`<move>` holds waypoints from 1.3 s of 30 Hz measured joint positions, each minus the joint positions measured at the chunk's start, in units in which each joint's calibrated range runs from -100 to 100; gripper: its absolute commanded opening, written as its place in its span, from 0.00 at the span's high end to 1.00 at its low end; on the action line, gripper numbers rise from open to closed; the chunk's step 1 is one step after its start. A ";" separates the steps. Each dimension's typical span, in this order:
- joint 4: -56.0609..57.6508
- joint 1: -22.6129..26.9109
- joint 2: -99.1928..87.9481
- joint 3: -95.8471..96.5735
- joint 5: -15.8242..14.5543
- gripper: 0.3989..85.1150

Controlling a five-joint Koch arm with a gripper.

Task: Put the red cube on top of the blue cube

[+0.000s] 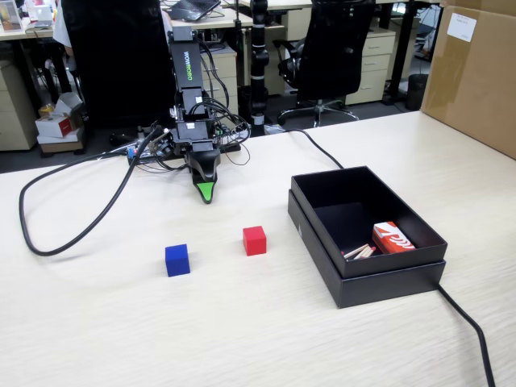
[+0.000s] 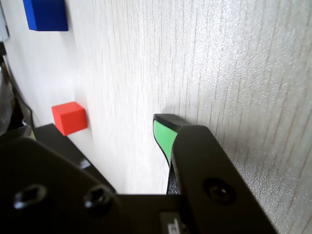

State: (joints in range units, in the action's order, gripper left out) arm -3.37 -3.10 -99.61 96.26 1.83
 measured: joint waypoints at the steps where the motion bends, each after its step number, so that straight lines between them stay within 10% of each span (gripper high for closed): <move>1: 0.00 0.00 0.00 0.00 0.00 0.43; 39: 1.47 0.54 0.00 -1.73 0.00 0.44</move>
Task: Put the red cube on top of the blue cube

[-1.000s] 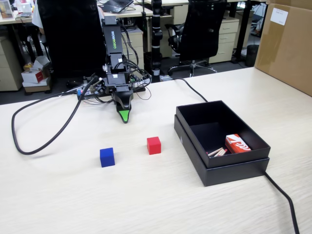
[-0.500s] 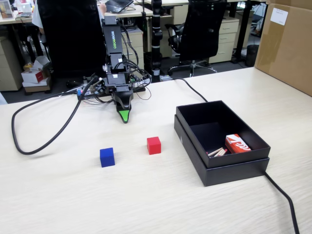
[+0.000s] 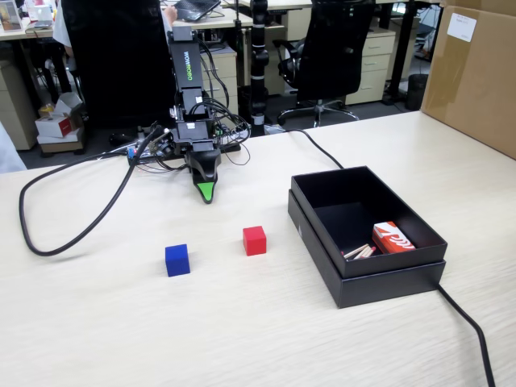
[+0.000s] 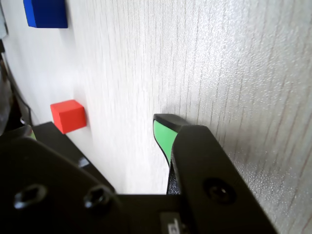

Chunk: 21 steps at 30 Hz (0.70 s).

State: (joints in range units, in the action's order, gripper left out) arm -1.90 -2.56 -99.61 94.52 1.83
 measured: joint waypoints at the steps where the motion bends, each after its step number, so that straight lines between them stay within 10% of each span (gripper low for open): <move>1: 2.17 0.15 0.13 -1.55 0.05 0.44; 21: 43.13 3.13 22.01 -44.18 -3.17 0.45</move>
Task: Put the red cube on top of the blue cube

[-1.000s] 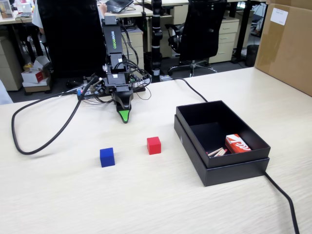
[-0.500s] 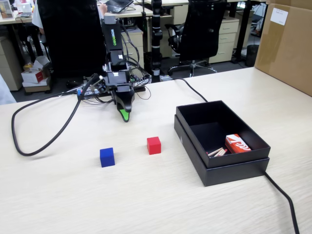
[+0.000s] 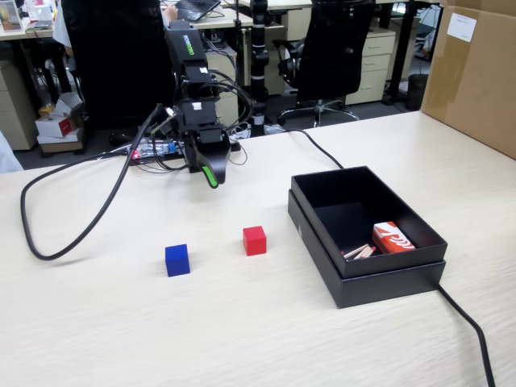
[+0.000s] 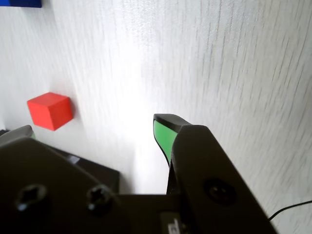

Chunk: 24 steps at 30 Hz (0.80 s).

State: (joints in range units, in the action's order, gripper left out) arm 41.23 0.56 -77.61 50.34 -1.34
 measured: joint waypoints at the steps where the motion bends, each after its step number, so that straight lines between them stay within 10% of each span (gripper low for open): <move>1: 1.86 0.15 2.59 -3.47 -0.39 0.45; 24: 20.05 2.44 68.22 -57.51 -7.28 0.45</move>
State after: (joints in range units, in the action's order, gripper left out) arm 61.29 3.00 -9.39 -7.17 -8.62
